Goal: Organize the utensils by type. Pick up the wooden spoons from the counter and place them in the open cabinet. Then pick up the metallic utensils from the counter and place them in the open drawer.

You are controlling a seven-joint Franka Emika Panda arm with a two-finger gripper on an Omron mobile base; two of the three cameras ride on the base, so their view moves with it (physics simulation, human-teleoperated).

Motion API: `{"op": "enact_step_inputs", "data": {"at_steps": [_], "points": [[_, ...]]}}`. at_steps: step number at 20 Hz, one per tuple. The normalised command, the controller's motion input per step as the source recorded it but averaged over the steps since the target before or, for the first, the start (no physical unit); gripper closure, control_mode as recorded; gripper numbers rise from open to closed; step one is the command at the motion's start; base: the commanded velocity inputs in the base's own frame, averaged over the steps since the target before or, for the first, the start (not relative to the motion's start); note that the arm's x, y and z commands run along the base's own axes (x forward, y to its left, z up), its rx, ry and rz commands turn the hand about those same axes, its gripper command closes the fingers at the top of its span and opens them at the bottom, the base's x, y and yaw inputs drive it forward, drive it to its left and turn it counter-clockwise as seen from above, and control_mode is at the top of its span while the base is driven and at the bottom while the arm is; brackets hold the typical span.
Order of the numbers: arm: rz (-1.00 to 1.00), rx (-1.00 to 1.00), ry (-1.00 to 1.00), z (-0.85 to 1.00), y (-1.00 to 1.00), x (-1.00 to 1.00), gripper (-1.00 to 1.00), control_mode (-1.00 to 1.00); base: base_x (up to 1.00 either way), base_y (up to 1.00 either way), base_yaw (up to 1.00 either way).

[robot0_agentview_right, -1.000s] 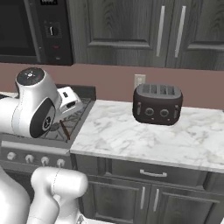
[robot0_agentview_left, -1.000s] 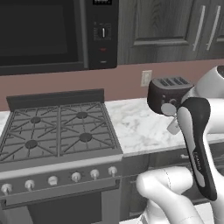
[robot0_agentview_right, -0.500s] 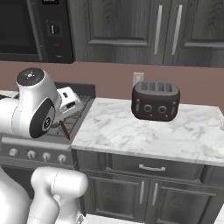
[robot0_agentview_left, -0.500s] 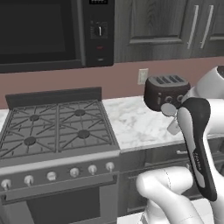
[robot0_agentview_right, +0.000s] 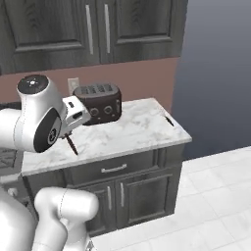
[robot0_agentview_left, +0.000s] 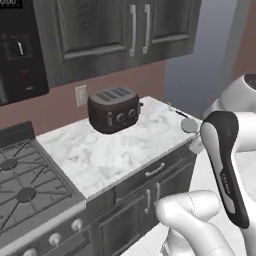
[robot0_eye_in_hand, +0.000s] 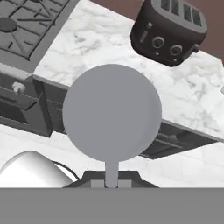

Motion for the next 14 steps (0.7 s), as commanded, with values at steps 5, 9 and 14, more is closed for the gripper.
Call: {"op": "enact_step_inputs", "data": {"at_steps": [5,9,14], "points": [[0.0,0.0,0.0,0.0,0.0,0.0,1.0,1.0,0.0,-0.21,-0.87],[0.0,0.0,0.0,0.0,0.0,0.0,1.0,1.0,0.0,-0.22,-0.87],[0.0,0.0,0.0,0.0,0.0,0.0,1.0,1.0,0.0,-0.24,-0.87]]}}
